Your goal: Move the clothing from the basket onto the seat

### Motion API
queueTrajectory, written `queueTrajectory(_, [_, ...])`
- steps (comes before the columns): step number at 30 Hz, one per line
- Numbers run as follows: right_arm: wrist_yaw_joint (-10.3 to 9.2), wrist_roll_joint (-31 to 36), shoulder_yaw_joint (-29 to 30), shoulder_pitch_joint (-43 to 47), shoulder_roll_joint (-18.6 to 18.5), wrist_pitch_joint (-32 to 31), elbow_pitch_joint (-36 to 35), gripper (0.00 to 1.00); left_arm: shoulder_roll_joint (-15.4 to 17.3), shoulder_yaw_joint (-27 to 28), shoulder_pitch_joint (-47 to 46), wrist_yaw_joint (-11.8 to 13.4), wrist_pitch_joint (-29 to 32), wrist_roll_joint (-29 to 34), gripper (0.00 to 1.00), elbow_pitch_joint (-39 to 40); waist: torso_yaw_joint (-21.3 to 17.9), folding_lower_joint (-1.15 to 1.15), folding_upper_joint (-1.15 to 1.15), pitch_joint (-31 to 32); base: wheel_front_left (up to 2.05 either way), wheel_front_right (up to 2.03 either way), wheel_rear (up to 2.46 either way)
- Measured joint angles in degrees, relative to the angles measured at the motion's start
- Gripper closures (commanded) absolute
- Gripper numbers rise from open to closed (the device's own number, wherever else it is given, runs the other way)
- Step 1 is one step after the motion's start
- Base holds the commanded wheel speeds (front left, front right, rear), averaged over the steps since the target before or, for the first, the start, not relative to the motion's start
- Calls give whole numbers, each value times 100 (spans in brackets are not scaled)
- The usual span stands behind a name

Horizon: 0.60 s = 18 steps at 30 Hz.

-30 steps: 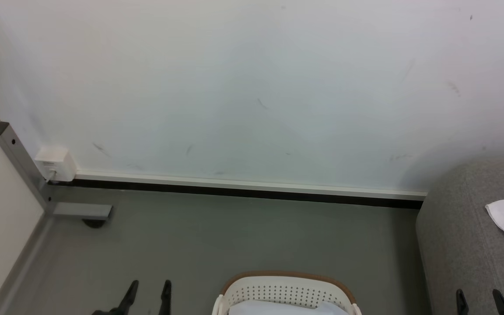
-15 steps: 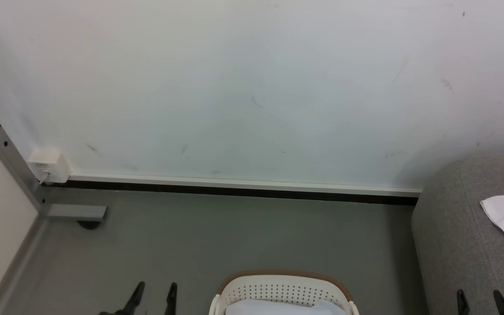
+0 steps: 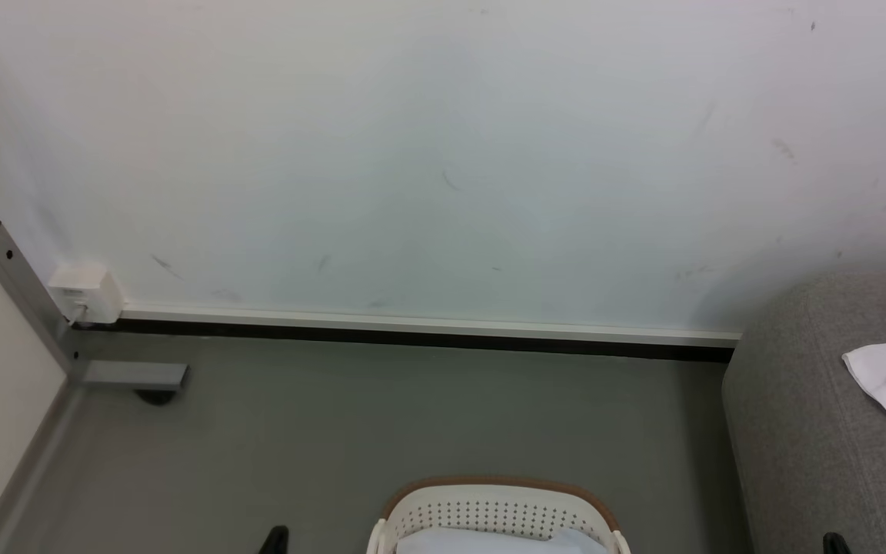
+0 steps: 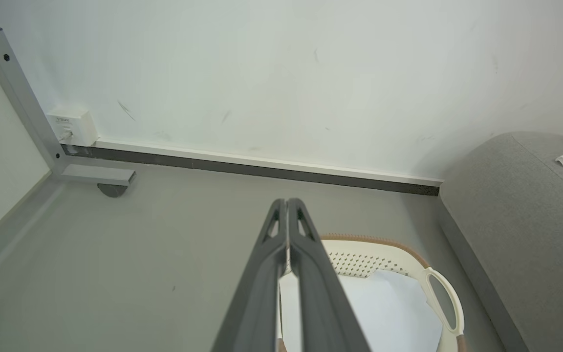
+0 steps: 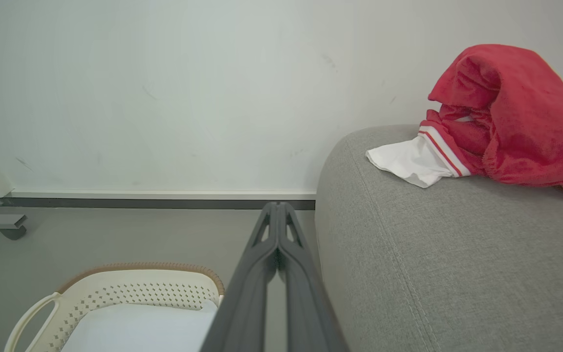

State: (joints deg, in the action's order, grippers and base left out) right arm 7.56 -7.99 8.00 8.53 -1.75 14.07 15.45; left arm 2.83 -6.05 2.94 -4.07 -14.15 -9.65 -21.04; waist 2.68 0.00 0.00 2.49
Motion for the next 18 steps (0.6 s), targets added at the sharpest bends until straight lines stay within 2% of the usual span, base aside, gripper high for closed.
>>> queueTrajectory(12, [0, -1366, -22, -157, -4, -302, -12, 100, -1, 197, -69, -49, 314, -1345, 100, 90, -27, 0, 0, -26, 0, 0, 0])
queueTrajectory(18, [0, -1873, -35, -238, -7, -425, -22, 100, -1, 264, -123, -62, 450, -1817, 100, 143, -38, 0, 0, -37, 0, 0, 0])
